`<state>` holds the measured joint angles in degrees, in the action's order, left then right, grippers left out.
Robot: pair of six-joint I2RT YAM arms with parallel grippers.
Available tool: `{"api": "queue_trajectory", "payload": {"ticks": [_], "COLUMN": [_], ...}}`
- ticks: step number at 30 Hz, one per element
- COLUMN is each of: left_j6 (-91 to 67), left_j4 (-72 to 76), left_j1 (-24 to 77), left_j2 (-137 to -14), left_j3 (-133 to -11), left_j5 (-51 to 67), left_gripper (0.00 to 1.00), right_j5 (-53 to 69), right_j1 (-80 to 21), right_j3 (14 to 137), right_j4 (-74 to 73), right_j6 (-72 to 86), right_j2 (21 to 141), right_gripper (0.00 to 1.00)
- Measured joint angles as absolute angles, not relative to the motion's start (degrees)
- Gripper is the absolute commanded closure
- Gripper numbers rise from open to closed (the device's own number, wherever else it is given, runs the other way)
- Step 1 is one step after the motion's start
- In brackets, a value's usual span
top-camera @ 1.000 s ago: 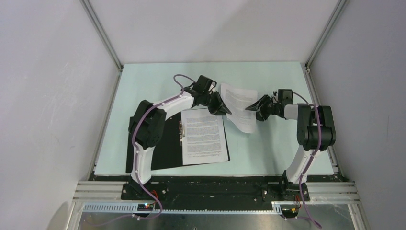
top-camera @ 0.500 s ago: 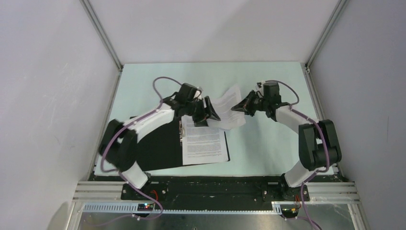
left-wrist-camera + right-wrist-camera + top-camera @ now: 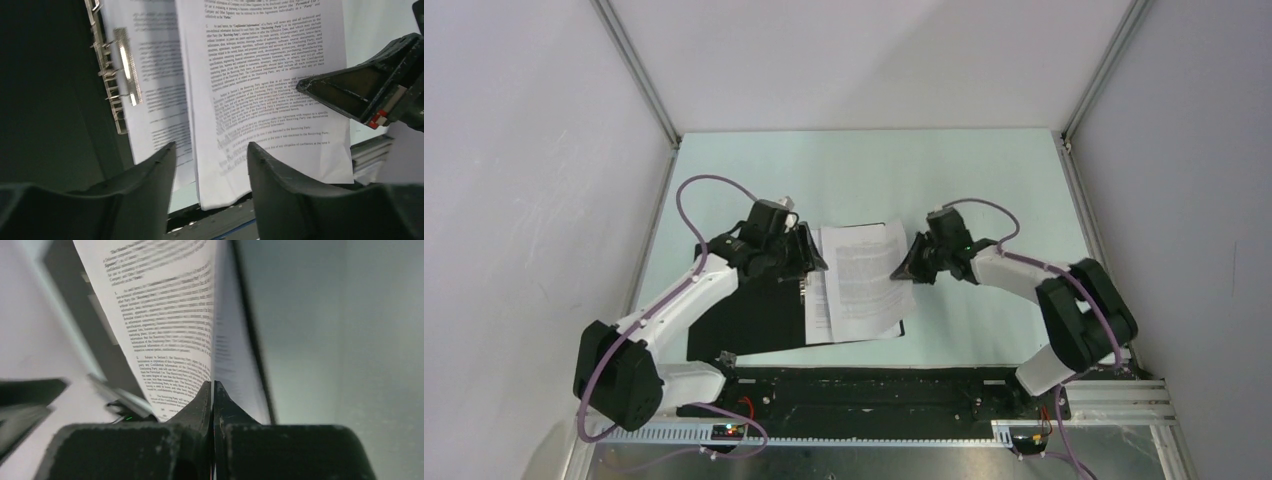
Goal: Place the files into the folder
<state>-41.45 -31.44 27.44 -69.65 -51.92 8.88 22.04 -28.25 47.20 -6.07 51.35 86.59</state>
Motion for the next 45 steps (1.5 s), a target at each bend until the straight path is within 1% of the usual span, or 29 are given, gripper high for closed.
{"api": "queue_trajectory", "payload": {"ticks": [1,2,4,6,11,15,19,22,24,29,36,45], "left_j6": [-41.30,-40.97,-40.62,-40.42,-40.12,-40.53,-41.15,-41.63,-42.02,-43.18,-45.08,-46.06], "left_j4": [-31.86,-32.34,-32.91,-33.10,-32.82,-32.34,-32.32,-32.29,-32.18,-30.33,-29.21,-28.23], "left_j1": [27.42,27.40,27.38,27.38,27.33,26.87,23.97,21.63,21.19,20.80,18.48,17.80], "left_j2": [-70.11,-70.30,-70.94,-71.00,-71.16,-71.07,-70.22,-70.08,-70.15,-71.57,-74.37,-75.72], "left_j3": [-51.24,-50.63,-49.91,-49.50,-48.42,-46.02,-42.44,-40.53,-40.03,-38.44,-35.11,-34.72], "left_j5": [8.69,8.56,8.25,8.08,7.88,6.26,4.69,4.16,4.16,4.23,4.47,5.21], "left_gripper": [0.50,0.52,0.60,0.64,0.72,0.80,0.88,0.95,0.98,1.00,1.00,1.00], "right_j5": [20.16,18.00,14.68,12.75,7.49,3.79,1.85,1.30,1.06,0.58,-0.19,-2.87], "right_j1": [-29.06,-30.13,-32.12,-33.80,-36.67,-37.85,-37.87,-37.87,-38.15,-39.75,-41.89,-44.12], "right_j3": [46.46,45.84,45.23,44.95,44.97,44.95,44.95,44.93,44.97,45.17,47.70,50.68], "right_j4": [-6.39,-6.79,-7.51,-7.31,-6.94,-7.68,-8.67,-8.36,-7.81,-7.27,-6.98,-6.63], "right_j6": [51.09,50.78,50.41,50.57,50.59,51.03,52.31,53.43,54.04,55.22,55.53,57.04], "right_j2": [88.01,89.78,92.77,94.06,93.14,92.20,90.61,89.23,89.03,90.00,93.30,94.43], "right_gripper": [1.00,1.00,1.00,1.00,1.00,1.00,1.00,1.00,1.00,1.00,1.00,1.00]}}
